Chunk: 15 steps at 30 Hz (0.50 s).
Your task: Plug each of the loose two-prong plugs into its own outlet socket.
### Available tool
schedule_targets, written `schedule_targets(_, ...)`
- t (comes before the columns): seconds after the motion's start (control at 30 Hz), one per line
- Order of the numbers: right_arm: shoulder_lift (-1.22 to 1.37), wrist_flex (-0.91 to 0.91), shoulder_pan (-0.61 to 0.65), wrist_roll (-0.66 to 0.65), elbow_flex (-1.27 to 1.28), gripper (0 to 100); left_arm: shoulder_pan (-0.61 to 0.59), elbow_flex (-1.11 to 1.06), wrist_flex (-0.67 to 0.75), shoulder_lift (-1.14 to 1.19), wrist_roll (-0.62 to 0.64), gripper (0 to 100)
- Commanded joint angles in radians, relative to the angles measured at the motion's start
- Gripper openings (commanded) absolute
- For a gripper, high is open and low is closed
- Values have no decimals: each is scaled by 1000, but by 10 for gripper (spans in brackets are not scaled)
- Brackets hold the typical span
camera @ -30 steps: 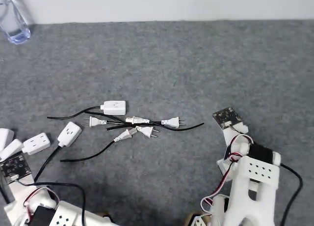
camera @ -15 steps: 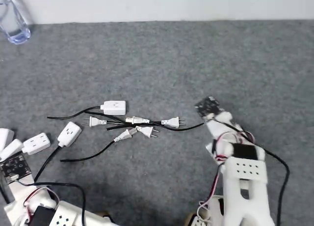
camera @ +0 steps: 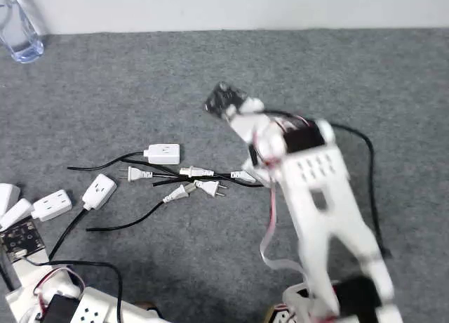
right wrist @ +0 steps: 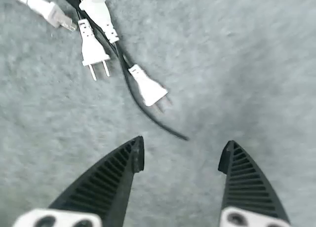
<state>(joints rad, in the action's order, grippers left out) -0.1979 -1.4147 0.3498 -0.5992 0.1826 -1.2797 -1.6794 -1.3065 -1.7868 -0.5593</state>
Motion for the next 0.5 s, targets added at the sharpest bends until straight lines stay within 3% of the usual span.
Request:
schedule_targets(0.0, 205, -85, 35, 138, -152, 246, 5, 8, 8, -3, 0, 295)
schedule_targets(0.23, 335, -30, 28, 138, -189, 242, 5, 8, 8, -3, 0, 295)
schedule_targets(0.37, 361, -38, 85, 137, -195, 243, 5, 8, 8, -3, 0, 295)
schedule_targets(0.47, 371, -30, 134, 44, -201, 245, 5, 8, 8, -3, 0, 295)
